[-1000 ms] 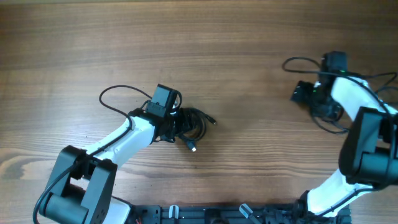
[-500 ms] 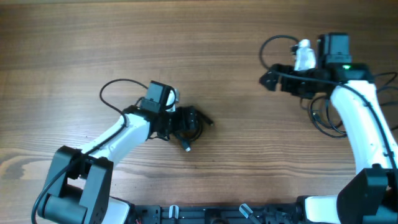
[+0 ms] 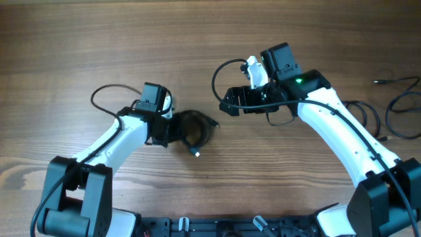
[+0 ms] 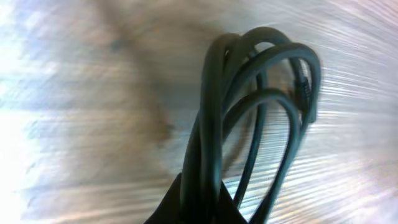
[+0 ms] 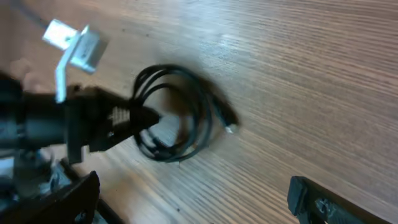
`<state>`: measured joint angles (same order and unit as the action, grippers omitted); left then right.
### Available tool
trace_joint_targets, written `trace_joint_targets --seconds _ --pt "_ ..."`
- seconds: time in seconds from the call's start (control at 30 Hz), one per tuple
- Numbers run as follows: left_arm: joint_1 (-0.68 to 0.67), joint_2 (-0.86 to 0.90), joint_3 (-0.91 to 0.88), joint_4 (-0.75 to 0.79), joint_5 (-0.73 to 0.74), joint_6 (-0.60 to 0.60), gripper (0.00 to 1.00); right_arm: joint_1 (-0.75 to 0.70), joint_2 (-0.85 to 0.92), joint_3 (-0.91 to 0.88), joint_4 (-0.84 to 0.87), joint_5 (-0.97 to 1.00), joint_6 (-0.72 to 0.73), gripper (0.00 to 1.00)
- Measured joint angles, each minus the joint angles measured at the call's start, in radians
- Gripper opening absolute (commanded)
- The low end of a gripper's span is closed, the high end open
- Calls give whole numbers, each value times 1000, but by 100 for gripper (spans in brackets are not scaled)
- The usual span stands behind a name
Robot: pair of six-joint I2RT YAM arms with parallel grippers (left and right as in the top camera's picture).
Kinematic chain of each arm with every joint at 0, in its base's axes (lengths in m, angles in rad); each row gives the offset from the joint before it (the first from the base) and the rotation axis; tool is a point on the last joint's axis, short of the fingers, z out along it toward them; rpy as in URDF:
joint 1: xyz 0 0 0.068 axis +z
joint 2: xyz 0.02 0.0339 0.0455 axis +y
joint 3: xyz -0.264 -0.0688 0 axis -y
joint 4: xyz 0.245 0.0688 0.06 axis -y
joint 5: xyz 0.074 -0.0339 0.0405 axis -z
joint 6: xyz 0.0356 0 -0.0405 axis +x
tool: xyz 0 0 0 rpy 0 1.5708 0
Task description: Untangle cables
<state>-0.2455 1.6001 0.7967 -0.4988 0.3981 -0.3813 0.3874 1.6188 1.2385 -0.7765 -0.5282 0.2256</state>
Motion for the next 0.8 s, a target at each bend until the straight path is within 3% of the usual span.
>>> trace_joint_targets --seconds 0.17,0.23,0.37,0.43,0.47,0.5,0.6,0.67,0.8 --pt "0 -1 2 97 372 405 4 -16 0 0 6 -326 -88 100" --pt "0 -1 2 124 478 502 4 -16 0 0 7 -417 -96 100" --pt "0 -1 3 100 576 641 4 -16 0 -2 91 -428 -101 100" --pt "0 -1 3 48 592 710 4 -16 0 -2 123 -368 -101 93" --pt "0 -1 3 39 596 729 4 -16 0 -2 113 -340 -121 82" --pt "0 -1 3 34 599 747 4 -16 0 -2 69 -316 -169 78" --pt "0 -1 3 32 599 767 4 -16 0 -3 -47 -220 -252 74" --pt "5 -1 3 35 600 764 4 -17 1 -4 -121 -178 -273 62" --pt "106 -1 3 49 638 709 4 -17 1 -4 -217 -151 -284 55"
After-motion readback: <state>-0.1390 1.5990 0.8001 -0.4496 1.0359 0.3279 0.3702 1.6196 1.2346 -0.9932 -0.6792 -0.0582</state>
